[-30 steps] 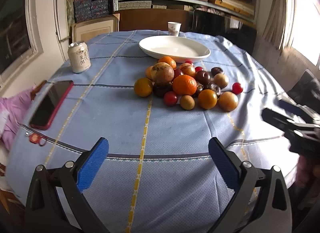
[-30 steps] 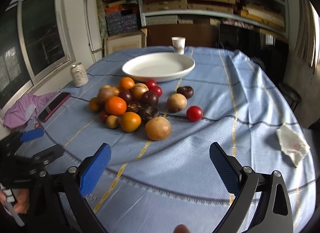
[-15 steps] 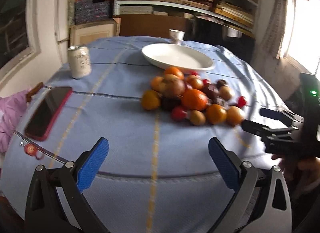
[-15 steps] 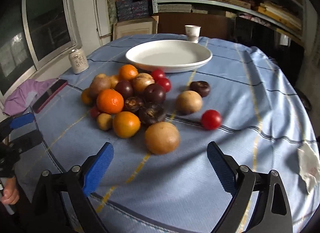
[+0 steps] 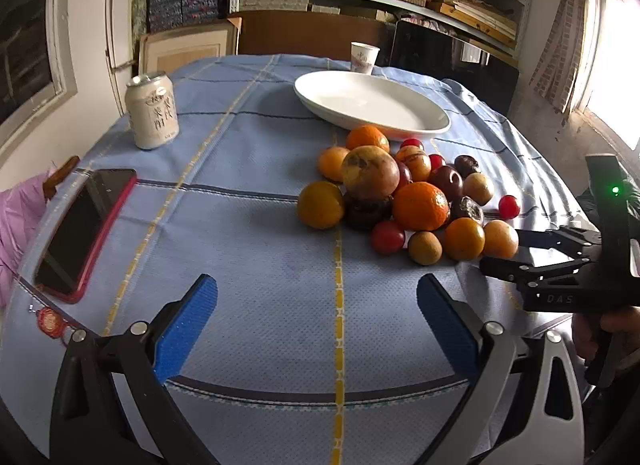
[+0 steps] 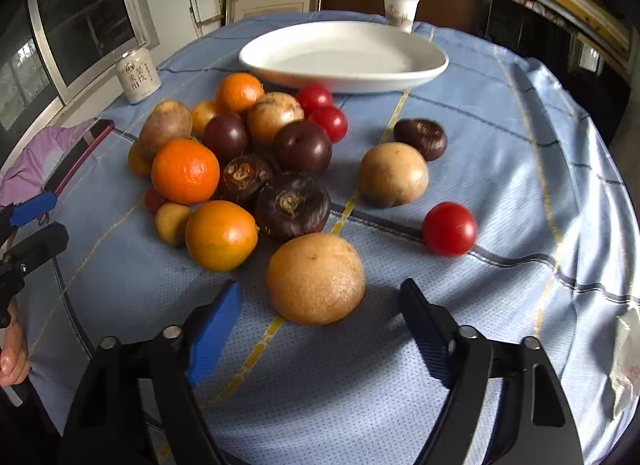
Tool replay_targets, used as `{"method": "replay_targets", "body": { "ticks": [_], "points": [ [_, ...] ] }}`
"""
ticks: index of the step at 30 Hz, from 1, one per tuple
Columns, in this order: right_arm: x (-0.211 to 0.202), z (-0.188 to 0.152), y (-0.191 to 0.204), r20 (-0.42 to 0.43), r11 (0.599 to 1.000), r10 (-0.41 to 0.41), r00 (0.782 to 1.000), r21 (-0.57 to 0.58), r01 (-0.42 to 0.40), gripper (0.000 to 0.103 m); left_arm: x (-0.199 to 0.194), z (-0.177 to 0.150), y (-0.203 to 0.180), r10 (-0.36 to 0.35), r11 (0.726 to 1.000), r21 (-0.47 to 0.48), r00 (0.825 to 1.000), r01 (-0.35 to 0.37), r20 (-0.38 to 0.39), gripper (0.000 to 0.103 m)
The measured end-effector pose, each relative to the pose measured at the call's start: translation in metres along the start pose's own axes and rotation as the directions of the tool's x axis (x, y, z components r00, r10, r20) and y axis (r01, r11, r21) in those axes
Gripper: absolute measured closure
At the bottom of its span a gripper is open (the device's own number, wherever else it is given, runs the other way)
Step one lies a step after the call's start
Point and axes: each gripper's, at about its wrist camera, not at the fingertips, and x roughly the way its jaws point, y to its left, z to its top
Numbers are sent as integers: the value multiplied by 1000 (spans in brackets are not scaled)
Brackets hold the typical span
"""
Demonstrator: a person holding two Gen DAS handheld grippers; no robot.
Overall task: Organize fruits
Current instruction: 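Grasp the large tan round fruit with the right tool while the left tool reaches toward an orange, then grasp the orange with the left tool while the right tool lifts the tan fruit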
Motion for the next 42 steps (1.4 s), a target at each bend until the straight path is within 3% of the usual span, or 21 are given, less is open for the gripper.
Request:
{"method": "replay_targets", "body": {
  "ticks": [4, 7, 10, 18, 23, 26, 30, 42],
  "points": [
    [0, -1, 2, 0, 1000, -6, 1000, -15, 6, 25, 7, 1, 0, 2, 1000, 3, 1000, -1, -18, 5],
    [-3, 0, 5, 8, 1000, 4, 1000, -27, -4, 46, 13, 2, 2, 9, 1000, 0, 999, -9, -37, 5],
    [-3, 1, 7, 10, 999, -10, 1000, -44, 11, 57, 16, 4, 3, 8, 1000, 5, 998, -8, -58, 5],
    [-22, -13, -7, 69, 998, 48, 996, 24, -50, 58, 21, 33, 4, 61, 994, 96, 998, -59, -20, 5],
    [-29, -22, -17, 114, 994, 69, 991, 78, -78, 58, 46, 45, 4, 11, 984, 178, 999, -2, -53, 6],
    [-30, -24, -20, 128, 991, 82, 988, 92, -94, 58, 58, 51, 7, -34, 978, 204, 997, 49, -76, 20],
    [-28, -25, -22, 129, 989, 89, 988, 105, -103, 58, 73, 60, 15, -92, 971, 211, 990, 114, -109, 29],
    [-23, -27, -25, 116, 986, 97, 988, 125, -112, 58, 95, 64, 16, -128, 961, 223, 980, 161, -154, 40]
  ]
}}
